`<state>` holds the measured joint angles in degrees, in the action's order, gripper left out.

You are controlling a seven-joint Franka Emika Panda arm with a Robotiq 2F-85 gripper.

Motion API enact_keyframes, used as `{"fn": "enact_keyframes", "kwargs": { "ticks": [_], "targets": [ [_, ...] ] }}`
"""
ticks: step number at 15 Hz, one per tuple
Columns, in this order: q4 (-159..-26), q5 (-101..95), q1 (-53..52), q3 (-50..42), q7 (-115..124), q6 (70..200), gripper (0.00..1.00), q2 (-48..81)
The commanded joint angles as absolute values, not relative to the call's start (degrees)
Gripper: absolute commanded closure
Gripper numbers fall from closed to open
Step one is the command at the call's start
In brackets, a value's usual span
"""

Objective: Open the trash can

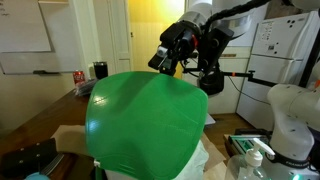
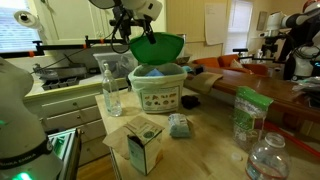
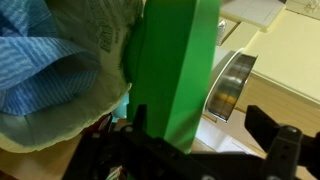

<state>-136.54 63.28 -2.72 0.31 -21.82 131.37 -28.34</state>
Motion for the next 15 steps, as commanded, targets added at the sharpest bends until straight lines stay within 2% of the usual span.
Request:
{"fn": "enact_keyframes", "kwargs": {
  "ticks": [1, 15],
  "targets": [
    [-133.62, 66.35, -4.54, 0.63, -24.89, 132.84, 0.00, -24.92],
    [-127.69, 78.30, -5.43, 3.45, -32.76, 134.53, 0.00, -20.32]
  ]
}}
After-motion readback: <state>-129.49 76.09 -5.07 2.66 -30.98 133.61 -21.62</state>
